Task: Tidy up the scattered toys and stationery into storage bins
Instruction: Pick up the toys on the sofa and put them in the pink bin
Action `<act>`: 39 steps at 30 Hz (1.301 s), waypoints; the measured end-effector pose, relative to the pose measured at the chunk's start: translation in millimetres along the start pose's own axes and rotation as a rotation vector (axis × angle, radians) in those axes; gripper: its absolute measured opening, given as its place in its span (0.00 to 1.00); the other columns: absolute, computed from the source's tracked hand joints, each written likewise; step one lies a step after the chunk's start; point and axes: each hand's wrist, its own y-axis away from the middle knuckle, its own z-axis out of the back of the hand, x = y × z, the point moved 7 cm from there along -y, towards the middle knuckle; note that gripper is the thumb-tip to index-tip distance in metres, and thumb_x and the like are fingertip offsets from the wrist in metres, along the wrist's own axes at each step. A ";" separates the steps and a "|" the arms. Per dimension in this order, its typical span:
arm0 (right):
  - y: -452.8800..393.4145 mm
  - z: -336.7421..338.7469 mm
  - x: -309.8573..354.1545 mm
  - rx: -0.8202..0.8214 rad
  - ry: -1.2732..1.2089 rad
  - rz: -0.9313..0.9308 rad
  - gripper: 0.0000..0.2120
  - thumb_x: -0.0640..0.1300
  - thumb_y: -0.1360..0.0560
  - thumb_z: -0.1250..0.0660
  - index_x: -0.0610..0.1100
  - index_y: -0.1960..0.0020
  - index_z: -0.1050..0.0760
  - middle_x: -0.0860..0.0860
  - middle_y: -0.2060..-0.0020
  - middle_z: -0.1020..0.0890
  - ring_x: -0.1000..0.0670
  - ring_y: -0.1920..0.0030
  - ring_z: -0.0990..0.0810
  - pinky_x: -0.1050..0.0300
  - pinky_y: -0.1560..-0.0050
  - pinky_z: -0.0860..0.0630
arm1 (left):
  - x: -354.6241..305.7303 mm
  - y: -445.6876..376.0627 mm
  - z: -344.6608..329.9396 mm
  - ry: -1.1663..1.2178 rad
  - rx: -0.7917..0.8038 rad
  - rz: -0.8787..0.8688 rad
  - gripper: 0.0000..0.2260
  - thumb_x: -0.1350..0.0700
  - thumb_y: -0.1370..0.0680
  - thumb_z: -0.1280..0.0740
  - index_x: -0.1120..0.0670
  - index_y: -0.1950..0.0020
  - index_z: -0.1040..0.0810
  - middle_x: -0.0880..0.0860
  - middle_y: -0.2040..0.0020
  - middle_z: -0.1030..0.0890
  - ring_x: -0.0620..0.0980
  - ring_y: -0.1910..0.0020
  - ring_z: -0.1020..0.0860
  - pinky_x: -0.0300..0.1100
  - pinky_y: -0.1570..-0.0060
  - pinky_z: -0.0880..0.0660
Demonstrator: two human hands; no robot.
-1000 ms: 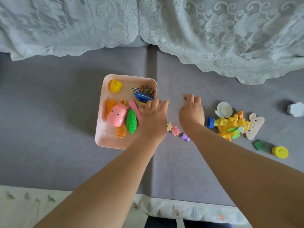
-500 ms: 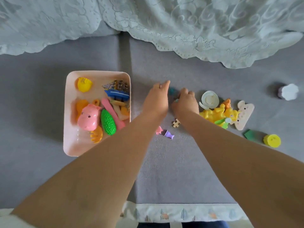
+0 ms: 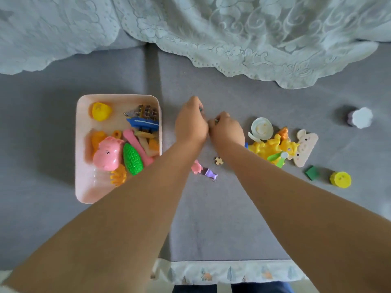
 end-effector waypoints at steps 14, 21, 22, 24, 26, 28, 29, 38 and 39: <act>54.0 -34.3 110.6 0.063 0.062 0.347 0.13 0.50 0.18 0.47 0.46 0.41 0.28 0.45 0.59 0.21 0.44 0.61 0.25 0.55 0.65 0.33 | 99.9 48.8 131.5 -0.194 -0.417 0.189 0.10 0.61 0.23 0.39 0.54 0.45 0.21 0.56 0.43 0.24 0.57 0.43 0.30 0.47 0.46 0.33; 43.9 -16.1 12.9 0.068 0.187 0.182 0.10 0.43 0.20 0.42 0.45 0.44 0.25 0.45 0.54 0.18 0.44 0.56 0.20 0.57 0.61 0.30 | 45.5 78.5 52.0 -0.090 0.108 -0.254 0.13 0.64 0.24 0.39 0.54 0.42 0.22 0.53 0.44 0.24 0.52 0.50 0.23 0.42 0.53 0.33; 45.4 -20.3 1.7 0.098 0.216 0.166 0.10 0.43 0.21 0.42 0.45 0.44 0.24 0.46 0.54 0.18 0.44 0.55 0.20 0.57 0.60 0.30 | 44.2 84.4 37.3 -0.136 0.211 -0.252 0.13 0.63 0.24 0.38 0.54 0.40 0.24 0.53 0.42 0.26 0.53 0.51 0.23 0.43 0.54 0.33; 48.6 -31.9 -16.5 0.153 0.278 0.135 0.10 0.43 0.22 0.40 0.47 0.45 0.22 0.46 0.52 0.18 0.45 0.54 0.21 0.55 0.57 0.26 | 47.0 93.7 19.1 -0.220 0.313 -0.221 0.15 0.61 0.24 0.37 0.54 0.38 0.25 0.55 0.41 0.29 0.55 0.52 0.23 0.45 0.57 0.31; 52.3 -41.1 -29.1 0.172 0.295 0.104 0.07 0.45 0.23 0.38 0.48 0.49 0.22 0.47 0.51 0.18 0.47 0.56 0.22 0.55 0.57 0.26 | 53.1 98.3 13.6 -0.250 0.315 -0.160 0.15 0.62 0.24 0.38 0.55 0.38 0.26 0.57 0.42 0.30 0.57 0.53 0.23 0.45 0.61 0.32; 57.9 -45.0 -38.6 0.168 0.269 0.079 0.04 0.47 0.25 0.34 0.49 0.51 0.23 0.48 0.50 0.19 0.47 0.55 0.22 0.55 0.57 0.27 | 56.9 103.0 8.9 -0.288 0.303 -0.142 0.13 0.61 0.23 0.38 0.55 0.39 0.27 0.57 0.43 0.31 0.57 0.54 0.23 0.44 0.62 0.34; 61.2 -45.7 -41.5 0.158 0.268 0.080 0.06 0.49 0.26 0.32 0.50 0.51 0.24 0.49 0.50 0.21 0.47 0.54 0.21 0.55 0.58 0.27 | 58.7 104.2 6.7 -0.306 0.297 -0.145 0.13 0.61 0.23 0.38 0.54 0.39 0.27 0.57 0.44 0.31 0.57 0.55 0.22 0.43 0.62 0.33; 82.1 -62.8 -55.5 0.132 0.413 0.182 0.10 0.40 0.24 0.36 0.44 0.43 0.30 0.44 0.43 0.28 0.41 0.53 0.23 0.52 0.61 0.29 | 71.5 100.2 -12.8 -0.294 0.282 -0.041 0.12 0.66 0.26 0.37 0.58 0.43 0.28 0.58 0.42 0.32 0.59 0.54 0.22 0.49 0.54 0.27; 82.2 -64.3 -54.1 0.147 0.410 0.185 0.10 0.39 0.24 0.36 0.44 0.43 0.30 0.43 0.44 0.26 0.41 0.51 0.22 0.52 0.60 0.28 | 72.1 99.0 -14.2 -0.294 0.279 -0.014 0.12 0.65 0.25 0.38 0.58 0.42 0.28 0.58 0.42 0.31 0.59 0.53 0.22 0.49 0.54 0.28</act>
